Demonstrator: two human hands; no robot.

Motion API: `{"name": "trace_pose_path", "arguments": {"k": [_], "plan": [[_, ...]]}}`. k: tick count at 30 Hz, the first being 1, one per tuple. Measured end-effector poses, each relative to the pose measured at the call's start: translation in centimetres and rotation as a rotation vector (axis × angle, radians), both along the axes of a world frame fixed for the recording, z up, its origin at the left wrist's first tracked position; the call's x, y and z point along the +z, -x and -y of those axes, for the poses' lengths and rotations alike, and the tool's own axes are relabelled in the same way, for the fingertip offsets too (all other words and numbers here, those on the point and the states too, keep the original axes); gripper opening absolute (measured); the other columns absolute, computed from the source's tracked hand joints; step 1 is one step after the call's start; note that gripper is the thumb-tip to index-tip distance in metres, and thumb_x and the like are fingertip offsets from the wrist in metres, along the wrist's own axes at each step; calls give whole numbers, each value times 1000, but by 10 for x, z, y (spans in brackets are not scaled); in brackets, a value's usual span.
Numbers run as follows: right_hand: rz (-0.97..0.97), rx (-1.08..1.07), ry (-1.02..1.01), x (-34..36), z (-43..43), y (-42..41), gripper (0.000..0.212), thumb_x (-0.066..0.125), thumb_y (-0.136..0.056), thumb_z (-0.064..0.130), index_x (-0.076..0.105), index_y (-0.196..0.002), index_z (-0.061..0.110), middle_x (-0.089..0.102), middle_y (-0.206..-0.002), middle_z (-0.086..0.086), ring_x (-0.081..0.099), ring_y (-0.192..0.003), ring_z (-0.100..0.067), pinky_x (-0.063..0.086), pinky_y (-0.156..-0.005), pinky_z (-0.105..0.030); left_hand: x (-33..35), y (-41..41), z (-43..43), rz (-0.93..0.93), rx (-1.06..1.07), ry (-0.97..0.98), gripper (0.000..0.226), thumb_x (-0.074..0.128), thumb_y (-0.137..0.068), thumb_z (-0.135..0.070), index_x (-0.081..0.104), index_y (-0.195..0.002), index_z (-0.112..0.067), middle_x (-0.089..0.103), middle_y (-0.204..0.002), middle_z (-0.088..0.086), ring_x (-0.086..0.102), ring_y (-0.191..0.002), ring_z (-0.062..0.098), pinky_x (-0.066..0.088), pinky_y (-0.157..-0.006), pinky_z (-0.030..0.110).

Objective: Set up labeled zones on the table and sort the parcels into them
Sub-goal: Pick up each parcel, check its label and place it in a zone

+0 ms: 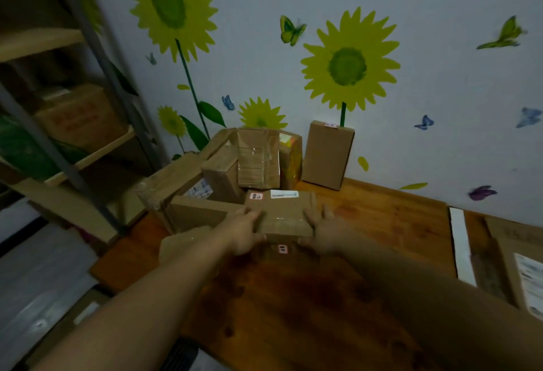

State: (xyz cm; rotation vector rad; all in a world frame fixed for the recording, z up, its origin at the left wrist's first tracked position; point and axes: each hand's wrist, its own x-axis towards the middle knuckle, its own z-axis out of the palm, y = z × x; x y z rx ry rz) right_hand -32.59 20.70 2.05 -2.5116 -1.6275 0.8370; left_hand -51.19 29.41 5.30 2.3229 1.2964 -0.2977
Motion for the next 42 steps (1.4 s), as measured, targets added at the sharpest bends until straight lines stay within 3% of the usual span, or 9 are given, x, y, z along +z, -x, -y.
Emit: {"name": "trace_pose_path", "arguments": {"k": [4,9,14,16,20,25,35,37,42], "plan": [[-89,-76,4,-26,-2,-5,71,45,-91,63,15,-151,38,-5,-162,-10,19,-144,-38,32,-112,-50,-34,-12,-15,-56,-23,85,74,50,-92,-45,5,-150,-37,2,-158,8,13,-143,34,21,-116,46],[-211,-285,-227,-30,3,9,46,51,-96,43,38,-137,27,38,-142,-6,49,-104,-16,48,-81,-27,-52,-12,-17,375,209,207,46,48,-96,-37,38,-138,-23,35,-141,11,48,-118,26,46,-96,38],[-458,-571,-313,-34,28,30,104,78,-77,28,8,-153,27,44,-141,-10,52,-120,-27,50,-96,-42,-49,1,-14,529,519,464,50,52,-92,-44,44,-128,-11,53,-124,13,55,-108,31,51,-86,45],[-547,-656,-293,-35,44,42,90,80,-77,27,25,-147,15,50,-135,-9,55,-113,-24,52,-89,-35,-47,15,-4,458,563,569,54,44,-92,-56,53,-121,-11,57,-116,14,57,-102,33,54,-79,46],[-531,-847,-427,-28,73,75,64,71,-83,44,42,-131,13,56,-127,-8,57,-108,-24,50,-86,-37,-49,38,21,576,538,636,40,45,-97,-41,51,-125,-13,57,-107,6,55,-91,22,50,-78,38],[-500,-921,-646,7,107,112,47,70,-87,25,38,-119,18,55,-119,-4,55,-103,-19,46,-83,-31,-23,59,40,766,416,697,37,53,-94,-19,40,-127,-31,54,-100,-6,54,-90,17,47,-75,37],[-414,-829,-1008,89,165,140,67,78,-80,15,37,-132,23,50,-117,10,52,-105,-6,47,-71,-11,47,68,81,1140,280,661,30,58,-91,-11,39,-112,-22,55,-114,4,58,-96,20,52,-73,39],[-370,-819,-1042,99,181,140,60,76,-82,13,39,-126,26,51,-115,11,53,-106,-7,44,-67,-8,55,64,95,1150,263,665,38,60,-90,-9,34,-116,-19,54,-119,8,57,-101,24,52,-82,41],[-306,-919,-1131,117,235,130,74,69,-87,14,27,-147,27,43,-141,1,48,-123,-14,45,-101,-33,74,47,152,1079,155,824,93,62,-85,-1,5,-146,-42,58,-119,3,64,-92,28,52,-49,32]]}}
